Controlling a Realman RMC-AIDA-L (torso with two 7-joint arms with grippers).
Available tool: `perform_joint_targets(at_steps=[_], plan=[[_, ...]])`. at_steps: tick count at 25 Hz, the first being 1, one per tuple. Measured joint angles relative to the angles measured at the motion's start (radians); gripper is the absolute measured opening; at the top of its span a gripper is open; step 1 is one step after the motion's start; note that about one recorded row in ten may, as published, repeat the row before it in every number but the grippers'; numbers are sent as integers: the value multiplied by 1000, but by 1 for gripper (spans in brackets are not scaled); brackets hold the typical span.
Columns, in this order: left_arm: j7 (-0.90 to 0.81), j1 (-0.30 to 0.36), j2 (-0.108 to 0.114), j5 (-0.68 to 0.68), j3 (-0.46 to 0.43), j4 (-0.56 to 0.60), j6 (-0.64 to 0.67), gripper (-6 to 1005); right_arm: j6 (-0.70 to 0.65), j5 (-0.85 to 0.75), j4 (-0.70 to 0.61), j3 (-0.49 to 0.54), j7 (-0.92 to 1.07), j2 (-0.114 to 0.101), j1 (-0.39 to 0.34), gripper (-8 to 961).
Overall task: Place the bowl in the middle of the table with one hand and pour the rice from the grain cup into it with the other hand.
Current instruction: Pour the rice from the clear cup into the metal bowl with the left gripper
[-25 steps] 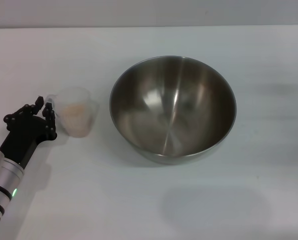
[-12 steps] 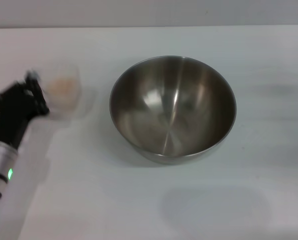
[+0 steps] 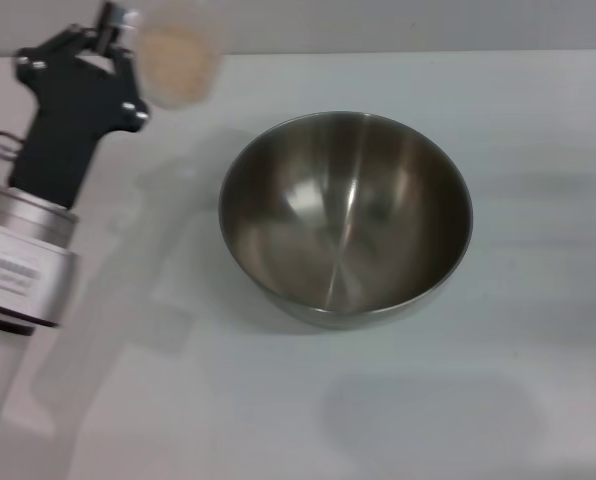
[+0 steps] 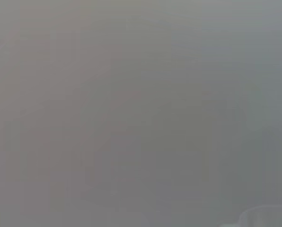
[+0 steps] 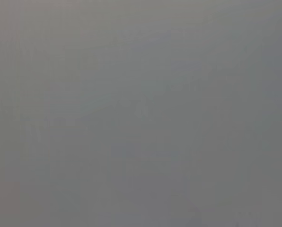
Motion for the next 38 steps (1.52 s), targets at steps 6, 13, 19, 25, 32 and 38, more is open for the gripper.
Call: perform_joint_targets(at_steps=[6, 13, 19, 25, 32, 38], plan=[[319, -17, -1, 164, 4, -7, -31, 16, -14, 0, 1, 13, 0, 2, -12, 554], [598, -15, -1, 229, 53, -22, -99, 16, -23, 0, 1, 14, 0, 2, -15, 554], [770, -6, -1, 231, 122, -37, -154, 16, -30, 0, -2, 14, 0, 2, -14, 553], [925, 16, -1, 233, 157, -57, -160, 16, -35, -4, -3, 14, 0, 1, -14, 553], [1126, 15, -1, 236, 208, -59, -178, 17, -46, -8, -3, 13, 3, 0, -14, 553], [1322, 8, -1, 239, 224, -60, -199, 17, -59, -8, -2, 8, 8, -1, -14, 554]])
